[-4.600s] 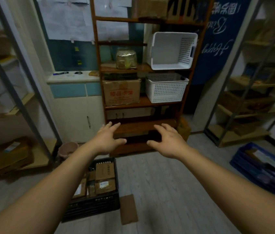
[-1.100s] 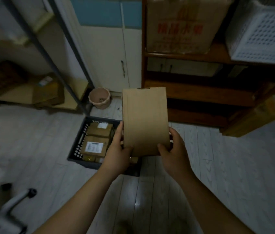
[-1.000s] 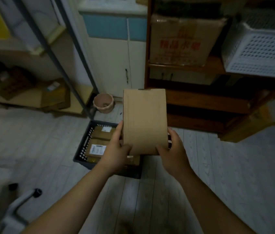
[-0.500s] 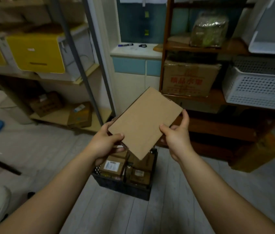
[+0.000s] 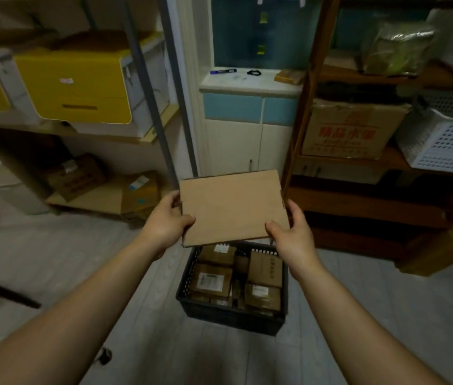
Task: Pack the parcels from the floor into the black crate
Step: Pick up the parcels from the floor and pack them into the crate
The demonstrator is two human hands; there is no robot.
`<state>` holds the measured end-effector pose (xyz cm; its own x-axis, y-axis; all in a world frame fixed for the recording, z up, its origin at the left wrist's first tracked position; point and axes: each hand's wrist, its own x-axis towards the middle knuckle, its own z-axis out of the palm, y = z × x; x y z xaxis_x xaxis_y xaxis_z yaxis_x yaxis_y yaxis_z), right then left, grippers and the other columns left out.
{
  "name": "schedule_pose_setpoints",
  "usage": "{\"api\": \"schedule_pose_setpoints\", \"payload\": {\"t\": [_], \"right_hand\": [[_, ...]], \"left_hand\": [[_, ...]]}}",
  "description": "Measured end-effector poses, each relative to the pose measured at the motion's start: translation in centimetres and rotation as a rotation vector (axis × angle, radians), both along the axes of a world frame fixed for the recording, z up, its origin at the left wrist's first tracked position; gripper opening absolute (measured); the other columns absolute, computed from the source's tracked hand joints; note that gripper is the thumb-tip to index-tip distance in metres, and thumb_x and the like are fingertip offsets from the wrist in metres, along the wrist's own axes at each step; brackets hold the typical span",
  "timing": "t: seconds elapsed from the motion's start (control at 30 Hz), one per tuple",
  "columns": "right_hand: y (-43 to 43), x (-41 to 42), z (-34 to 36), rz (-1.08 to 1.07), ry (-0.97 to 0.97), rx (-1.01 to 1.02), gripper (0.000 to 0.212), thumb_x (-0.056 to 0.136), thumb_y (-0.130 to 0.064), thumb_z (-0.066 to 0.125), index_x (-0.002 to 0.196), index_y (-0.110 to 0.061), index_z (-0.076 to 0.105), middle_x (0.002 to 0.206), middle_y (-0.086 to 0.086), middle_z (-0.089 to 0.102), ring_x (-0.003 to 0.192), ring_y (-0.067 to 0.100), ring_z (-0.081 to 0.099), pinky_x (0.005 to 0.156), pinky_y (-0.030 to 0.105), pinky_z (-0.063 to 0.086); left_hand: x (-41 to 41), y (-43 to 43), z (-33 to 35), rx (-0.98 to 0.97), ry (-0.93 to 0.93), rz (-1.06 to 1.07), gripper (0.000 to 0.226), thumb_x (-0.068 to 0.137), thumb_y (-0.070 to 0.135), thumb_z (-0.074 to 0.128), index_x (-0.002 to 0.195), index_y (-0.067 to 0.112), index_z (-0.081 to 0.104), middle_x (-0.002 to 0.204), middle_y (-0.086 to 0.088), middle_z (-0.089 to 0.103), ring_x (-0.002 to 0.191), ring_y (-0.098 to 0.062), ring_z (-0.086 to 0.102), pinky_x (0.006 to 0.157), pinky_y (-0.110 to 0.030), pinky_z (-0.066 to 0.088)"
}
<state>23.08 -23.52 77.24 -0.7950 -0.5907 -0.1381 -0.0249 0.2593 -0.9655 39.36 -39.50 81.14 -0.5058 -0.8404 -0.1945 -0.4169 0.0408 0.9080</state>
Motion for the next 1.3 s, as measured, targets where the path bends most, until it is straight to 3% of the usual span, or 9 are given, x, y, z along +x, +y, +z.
{"api": "schedule_pose_setpoints", "payload": {"t": [0.2,0.37,0.53,0.67,0.73,0.83,0.97,1.17,1.3], "right_hand": [[-2.1,1.1,-4.2,0.006,0.015,0.187,0.067,0.089,-0.026,0.063,0.147,-0.027,0.030,0.135,-0.001,0.043,0.121,0.018,0.048,0.103,0.042,0.045],[-4.8,-0.2,-7.4,0.059,0.010,0.270,0.064,0.085,-0.020,0.066,0.142,-0.029,0.037,0.132,0.000,0.049,0.117,0.017,0.050,0.098,0.037,0.047],[-8.6,-1.5,-11.5,0.124,0.001,0.339,0.061,0.089,-0.014,0.061,0.142,-0.027,0.036,0.123,-0.001,0.039,0.106,0.015,0.047,0.086,0.028,0.045],[-10.3,-1.5,-14.9,0.129,0.013,0.384,0.060,0.090,-0.013,0.059,0.143,-0.024,0.033,0.133,0.003,0.038,0.102,0.007,0.036,0.085,0.025,0.036],[-10.9,-1.0,-17.2,0.101,-0.012,0.389,0.069,0.088,-0.013,0.061,0.146,-0.029,0.026,0.132,0.001,0.040,0.106,0.008,0.040,0.087,0.027,0.040],[-12.0,0.3,-21.9,0.071,-0.060,0.449,0.083,0.087,-0.018,0.062,0.149,-0.037,0.011,0.136,0.003,0.042,0.107,0.017,0.052,0.091,0.038,0.051],[-13.6,2.0,-29.7,0.096,-0.074,0.558,0.084,0.093,-0.023,0.057,0.152,-0.033,-0.003,0.150,0.010,0.027,0.122,0.026,0.046,0.102,0.038,0.043],[-15.1,2.5,-44.4,0.187,0.016,0.661,0.075,0.095,-0.028,0.055,0.152,-0.031,0.007,0.146,0.012,0.027,0.127,0.026,0.039,0.102,0.033,0.037],[-14.8,1.8,-53.6,0.275,0.036,0.681,0.086,0.088,-0.036,0.065,0.152,-0.032,0.008,0.149,0.009,0.024,0.131,0.026,0.035,0.106,0.036,0.034]], "left_hand": [[-0.4,-3.4,-3.0,-0.016,-0.180,-0.183,0.070,0.088,0.004,0.058,0.147,0.023,0.027,0.126,-0.002,0.051,0.111,-0.018,0.050,0.093,-0.033,0.045],[-2.0,-5.7,-6.3,0.000,-0.326,-0.181,0.082,0.085,0.006,0.060,0.149,0.030,0.014,0.142,-0.004,0.042,0.115,-0.028,0.053,0.090,-0.048,0.052],[-3.3,-8.8,-9.7,-0.021,-0.295,-0.226,0.067,0.087,0.001,0.058,0.143,0.021,0.030,0.136,-0.005,0.045,0.108,-0.014,0.047,0.087,-0.034,0.048],[-3.8,-11.8,-14.8,-0.026,-0.405,-0.294,0.071,0.086,0.004,0.060,0.145,0.022,0.026,0.142,-0.006,0.043,0.125,-0.027,0.046,0.093,-0.041,0.047],[-4.0,-13.0,-17.6,0.011,-0.463,-0.327,0.077,0.085,0.005,0.060,0.148,0.025,0.020,0.144,-0.007,0.041,0.124,-0.030,0.047,0.094,-0.044,0.050],[-3.9,-15.2,-23.0,0.047,-0.481,-0.407,0.084,0.083,0.008,0.061,0.149,0.030,0.013,0.144,-0.006,0.040,0.122,-0.031,0.049,0.093,-0.051,0.051],[-2.7,-17.2,-31.9,0.045,-0.513,-0.475,0.087,0.083,0.011,0.063,0.150,0.031,0.010,0.143,-0.006,0.042,0.123,-0.030,0.049,0.098,-0.047,0.048],[-1.8,-17.9,-46.9,-0.092,-0.565,-0.562,0.080,0.088,0.020,0.062,0.151,0.020,0.013,0.154,-0.007,0.020,0.134,-0.028,0.036,0.109,-0.041,0.036],[-2.5,-18.2,-55.9,-0.202,-0.622,-0.584,0.066,0.088,0.027,0.062,0.145,0.015,0.031,0.143,-0.014,0.037,0.121,-0.031,0.048,0.101,-0.041,0.043]]}}
